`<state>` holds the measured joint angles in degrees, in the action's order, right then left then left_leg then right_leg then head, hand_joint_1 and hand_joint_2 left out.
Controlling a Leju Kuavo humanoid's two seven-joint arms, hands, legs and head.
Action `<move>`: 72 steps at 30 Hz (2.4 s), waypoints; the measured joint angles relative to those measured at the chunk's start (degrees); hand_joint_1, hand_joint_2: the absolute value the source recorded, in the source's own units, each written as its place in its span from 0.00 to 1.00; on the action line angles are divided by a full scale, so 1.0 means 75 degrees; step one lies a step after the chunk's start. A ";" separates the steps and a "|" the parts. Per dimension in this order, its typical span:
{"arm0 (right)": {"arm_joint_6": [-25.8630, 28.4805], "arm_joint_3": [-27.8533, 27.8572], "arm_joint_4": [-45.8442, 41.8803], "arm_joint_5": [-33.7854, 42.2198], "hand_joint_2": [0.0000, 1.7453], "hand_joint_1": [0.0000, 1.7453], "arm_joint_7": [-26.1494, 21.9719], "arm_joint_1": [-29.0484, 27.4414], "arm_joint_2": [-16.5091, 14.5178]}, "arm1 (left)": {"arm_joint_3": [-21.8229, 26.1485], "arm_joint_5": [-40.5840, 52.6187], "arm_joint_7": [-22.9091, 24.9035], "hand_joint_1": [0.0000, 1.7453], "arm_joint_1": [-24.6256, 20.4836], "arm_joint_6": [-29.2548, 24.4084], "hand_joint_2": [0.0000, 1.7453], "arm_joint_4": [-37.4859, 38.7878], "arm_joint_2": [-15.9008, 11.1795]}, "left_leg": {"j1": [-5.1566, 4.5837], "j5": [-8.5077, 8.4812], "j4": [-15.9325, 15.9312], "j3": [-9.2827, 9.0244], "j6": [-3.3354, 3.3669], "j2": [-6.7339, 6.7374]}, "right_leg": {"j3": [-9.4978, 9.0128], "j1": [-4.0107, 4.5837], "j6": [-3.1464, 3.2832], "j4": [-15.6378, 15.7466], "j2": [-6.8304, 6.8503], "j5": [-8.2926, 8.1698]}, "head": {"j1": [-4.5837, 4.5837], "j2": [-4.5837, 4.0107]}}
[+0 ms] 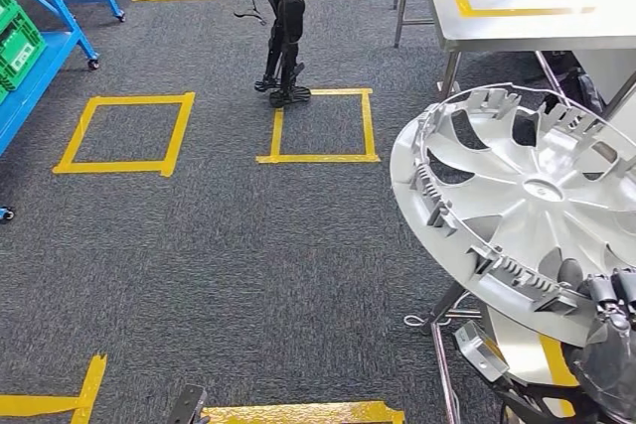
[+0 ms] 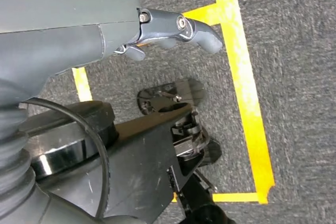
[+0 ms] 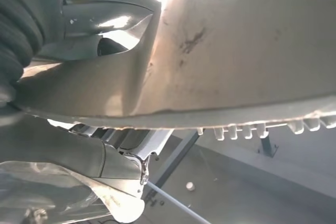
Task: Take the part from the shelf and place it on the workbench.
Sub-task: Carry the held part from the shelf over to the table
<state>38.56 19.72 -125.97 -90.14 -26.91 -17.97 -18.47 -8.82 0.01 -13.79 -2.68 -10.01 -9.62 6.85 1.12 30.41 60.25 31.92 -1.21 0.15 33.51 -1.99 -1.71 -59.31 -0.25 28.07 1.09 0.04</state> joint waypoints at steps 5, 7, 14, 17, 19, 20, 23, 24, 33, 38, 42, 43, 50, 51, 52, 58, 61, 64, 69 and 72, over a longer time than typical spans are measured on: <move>-0.0001 -0.0007 0.0001 -0.0002 1.00 1.00 0.0008 0.0013 0.0000 | -0.0001 0.0001 0.0000 0.00 0.0004 0.0000 1.00 0.0000 0.0004 | -0.0042 0.0906 0.1960 0.0787 0.0092 -0.0002 | 0.0067 0.0130 0.0159 0.0002 0.0001 -0.0048 | -0.0007 0.0000; -0.0002 -0.0007 0.0001 -0.0003 1.00 1.00 0.0009 0.0013 0.0000 | 0.0000 0.0001 0.0000 0.00 0.0004 0.0000 1.00 0.0000 0.0002 | -0.0099 0.0482 0.1349 0.0456 0.0193 -0.0005 | 0.0072 0.0161 0.0178 0.0001 -0.0017 -0.0065 | -0.0007 0.0000; -0.0001 -0.0003 0.0001 -0.0002 1.00 1.00 0.0009 0.0006 0.0000 | 0.0002 -0.0001 -0.0001 0.00 0.0005 -0.0001 1.00 0.0000 0.0004 | -0.0213 -0.0167 -0.0337 -0.0235 0.0343 -0.0022 | 0.0211 0.0157 -0.0035 -0.0020 -0.0028 -0.0155 | 0.0001 0.0000; -0.0001 0.0002 0.0001 0.0002 1.00 1.00 0.0012 0.0014 0.0000 | 0.0002 -0.0001 -0.0003 0.00 0.0000 -0.0009 1.00 0.0000 0.0020 | -0.0194 -0.0316 -0.0440 -0.0170 0.0423 0.0012 | 0.0588 0.0155 -0.0114 -0.0854 -0.0015 0.0448 | 0.0015 0.0000; -0.0001 0.0003 0.0001 0.0003 1.00 1.00 0.0012 0.0014 0.0000 | 0.0002 -0.0003 -0.0003 0.00 0.0007 -0.0012 1.00 0.0000 0.0024 | -0.0211 -0.0368 -0.0436 -0.0096 0.0443 0.0035 | 0.0920 0.0154 -0.0159 -0.1789 -0.0009 0.0903 | 0.0018 0.0000; -0.0002 0.0006 0.0002 0.0003 1.00 1.00 0.0012 0.0011 0.0000 | 0.0002 -0.0004 -0.0003 0.00 0.0011 -0.0011 1.00 0.0000 0.0026 | -0.0217 -0.0392 -0.0434 -0.0064 0.0442 0.0044 | 0.0961 0.0154 -0.0174 -0.2002 -0.0006 0.0961 | 0.0017 0.0000; -0.0001 0.0018 0.0002 0.0003 1.00 1.00 0.0012 0.0011 0.0000 | 0.0002 -0.0004 -0.0004 0.00 0.0013 -0.0004 1.00 0.0000 0.0035 | -0.0219 -0.0439 -0.0411 -0.0016 0.0411 0.0048 | 0.0232 0.0144 -0.0175 -0.0921 0.0031 0.0467 | 0.0017 0.0000; -0.0001 0.0020 0.0001 0.0002 1.00 1.00 0.0011 0.0018 0.0000 | 0.0002 -0.0004 -0.0006 0.00 0.0011 -0.0003 1.00 0.0000 0.0037 | -0.0233 -0.0443 -0.0379 0.0004 0.0387 0.0047 | -0.0095 0.0149 -0.0160 -0.0382 0.0042 0.0320 | 0.0019 0.0000; -0.0001 0.0046 -0.0001 0.0001 1.00 1.00 0.0013 0.0020 0.0000 | 0.0002 -0.0006 -0.0015 0.00 0.0019 -0.0014 1.00 0.0000 0.0039 | -0.0203 0.0445 0.1095 0.0640 0.0075 0.0014 | -0.0239 0.0166 0.0261 0.0217 0.0060 0.0028 | -0.0023 0.0000; -0.0001 0.0049 0.0004 -0.0001 1.00 1.00 0.0007 0.0005 0.0000 | 0.0002 -0.0047 -0.0013 0.00 0.0042 -0.0079 1.00 0.0000 0.0039 | -0.0187 0.0232 0.0980 0.0301 0.0119 0.0010 | -0.0096 0.0188 0.0254 0.0211 0.0045 -0.0090 | -0.0023 0.0000; -0.0001 0.0048 0.0004 0.0000 1.00 1.00 -0.0015 0.0005 0.0000 | 0.0002 -0.0068 0.0053 0.00 0.0035 -0.0154 1.00 0.0000 0.0045 | -0.0216 -0.0136 -0.0451 -0.0381 0.0165 -0.0007 | 0.0005 0.0236 0.0207 0.0157 0.0043 -0.0142 | -0.0013 0.0000; -0.0001 0.0047 0.0005 0.0000 1.00 1.00 -0.0026 0.0002 0.0000 | 0.0002 -0.0074 0.0076 0.00 0.0042 -0.0170 1.00 0.0000 0.0047 | -0.0220 -0.0148 -0.0483 -0.0363 0.0152 -0.0007 | 0.0033 0.0236 0.0212 0.0150 0.0045 -0.0154 | -0.0009 0.0000; -0.0001 0.0046 0.0007 0.0000 1.00 1.00 -0.0044 -0.0011 0.0000 | 0.0033 -0.0106 0.0155 0.00 0.0053 -0.0299 1.00 0.0000 0.0051 | -0.0271 -0.0198 -0.0470 -0.0300 0.0217 -0.0004 | 0.0047 0.0184 0.0115 0.0223 0.0032 -0.0258 | -0.0007 0.0000; -0.0001 0.0046 0.0007 0.0000 1.00 1.00 -0.0044 -0.0012 0.0000 | 0.0038 -0.0106 0.0160 0.00 0.0053 -0.0310 1.00 0.0000 0.0051 | -0.0274 -0.0201 -0.0467 -0.0298 0.0223 -0.0004 | 0.0047 0.0182 0.0105 0.0228 0.0031 -0.0264 | -0.0008 0.0000; -0.0001 0.0046 0.0007 0.0000 1.00 1.00 -0.0044 -0.0013 0.0000 | 0.0041 -0.0106 0.0165 0.00 0.0053 -0.0315 1.00 0.0000 0.0050 | -0.0277 -0.0202 -0.0465 -0.0296 0.0228 -0.0003 | 0.0048 0.0179 0.0099 0.0230 0.0032 -0.0268 | -0.0007 0.0000; -0.0001 0.0046 0.0007 0.0000 1.00 1.00 -0.0041 -0.0014 0.0000 | 0.0046 -0.0106 0.0181 0.00 0.0053 -0.0323 1.00 0.0000 0.0048 | -0.0282 -0.0201 -0.0462 -0.0292 0.0244 -0.0003 | 0.0055 0.0175 0.0089 0.0231 0.0033 -0.0274 | -0.0011 0.0000; -0.0001 0.0046 0.0007 0.0000 1.00 1.00 -0.0041 -0.0014 0.0000 | 0.0046 -0.0106 0.0181 0.00 0.0053 -0.0323 1.00 0.0000 0.0048 | -0.0275 -0.0201 -0.0462 -0.0291 0.0243 -0.0003 | 0.0058 0.0177 0.0089 0.0229 0.0033 -0.0273 | -0.0011 0.0000; -0.0001 0.0046 0.0007 0.0000 1.00 1.00 -0.0040 -0.0014 0.0000 | 0.0046 -0.0106 0.0181 0.00 0.0053 -0.0323 1.00 0.0000 0.0048 | -0.0266 -0.0201 -0.0463 -0.0291 0.0243 -0.0003 | 0.0061 0.0183 0.0089 0.0226 0.0033 -0.0273 | -0.0011 0.0000; -0.0001 0.0046 0.0007 0.0000 1.00 1.00 -0.0031 -0.0014 -0.0001 | 0.0054 -0.0176 0.0223 0.00 0.0052 -0.0321 1.00 0.0000 0.0050 | -0.0257 -0.0202 -0.0463 -0.0289 0.0241 -0.0003 | 0.0063 0.0190 0.0090 0.0224 0.0033 -0.0273 | -0.0011 0.0000; -0.0002 0.0044 0.0010 0.0000 1.00 1.00 0.0008 -0.0014 -0.0003 | 0.0187 -0.0510 0.0437 0.00 0.0052 -0.0291 1.00 0.0000 0.0060 | -0.0256 -0.0202 -0.0463 -0.0288 0.0241 -0.0003 | 0.0063 0.0191 0.0090 0.0223 0.0032 -0.0273 | -0.0011 0.0000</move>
<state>38.54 20.05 -125.90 -90.14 -26.85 -18.08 -18.49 -7.42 -3.82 -10.52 -2.29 -12.20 -9.62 7.31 -0.80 28.89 56.77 29.76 0.60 0.13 33.99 -0.56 -1.04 -57.63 -0.01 26.02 1.01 0.04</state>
